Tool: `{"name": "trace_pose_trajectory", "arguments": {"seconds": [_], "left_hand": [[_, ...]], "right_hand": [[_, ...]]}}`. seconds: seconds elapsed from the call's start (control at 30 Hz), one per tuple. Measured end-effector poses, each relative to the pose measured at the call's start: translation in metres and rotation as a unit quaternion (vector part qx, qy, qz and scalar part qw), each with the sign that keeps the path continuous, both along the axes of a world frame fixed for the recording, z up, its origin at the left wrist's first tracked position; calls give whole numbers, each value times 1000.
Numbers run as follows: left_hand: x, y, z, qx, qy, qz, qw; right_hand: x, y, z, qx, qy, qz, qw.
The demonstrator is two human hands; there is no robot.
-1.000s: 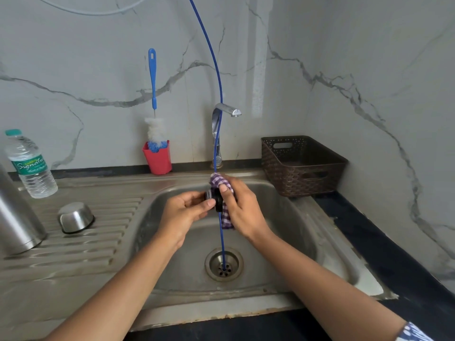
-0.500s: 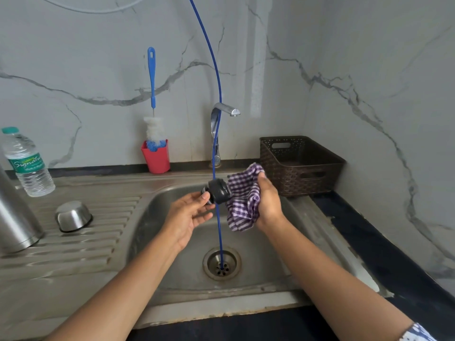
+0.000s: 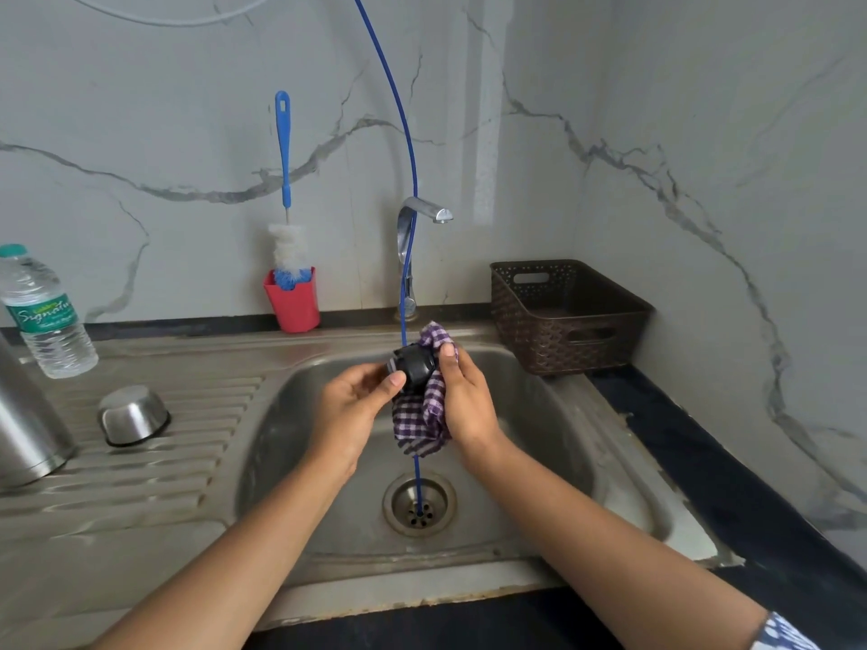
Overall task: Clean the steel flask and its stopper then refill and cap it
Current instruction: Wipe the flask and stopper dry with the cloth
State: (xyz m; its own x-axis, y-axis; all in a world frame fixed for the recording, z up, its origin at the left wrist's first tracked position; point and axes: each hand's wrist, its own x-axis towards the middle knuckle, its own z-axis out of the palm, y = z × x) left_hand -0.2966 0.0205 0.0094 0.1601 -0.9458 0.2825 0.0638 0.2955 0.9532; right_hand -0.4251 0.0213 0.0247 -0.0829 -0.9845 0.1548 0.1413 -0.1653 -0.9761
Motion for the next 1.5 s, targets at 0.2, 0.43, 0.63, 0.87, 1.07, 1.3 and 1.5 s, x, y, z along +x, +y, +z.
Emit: {"name": "trace_pose_trajectory", "arguments": {"seconds": [0.2, 0.43, 0.63, 0.87, 1.07, 1.3, 1.5], "left_hand": [[17, -9, -6, -144, -277, 144, 939], [17, -10, -6, -195, -333, 113, 915], [27, -10, -3, -158, -293, 139, 933], [20, -12, -3, -92, -243, 115, 959], [28, -15, -8, 66, -28, 30, 997], [10, 0, 1, 144, 86, -87, 982], [11, -1, 2, 133, 72, -64, 987]], "right_hand": [[-3, -1, 3, 132, -184, 38, 973], [-6, 7, 16, 217, -247, 46, 943], [-6, 11, 23, 221, -246, 66, 942], [-15, 12, 29, 189, -247, 35, 950], [-39, -6, 35, 30, -204, -57, 977], [-7, -7, -5, -257, 287, 7, 923], [-6, -6, -8, -231, 266, -19, 936]]}}
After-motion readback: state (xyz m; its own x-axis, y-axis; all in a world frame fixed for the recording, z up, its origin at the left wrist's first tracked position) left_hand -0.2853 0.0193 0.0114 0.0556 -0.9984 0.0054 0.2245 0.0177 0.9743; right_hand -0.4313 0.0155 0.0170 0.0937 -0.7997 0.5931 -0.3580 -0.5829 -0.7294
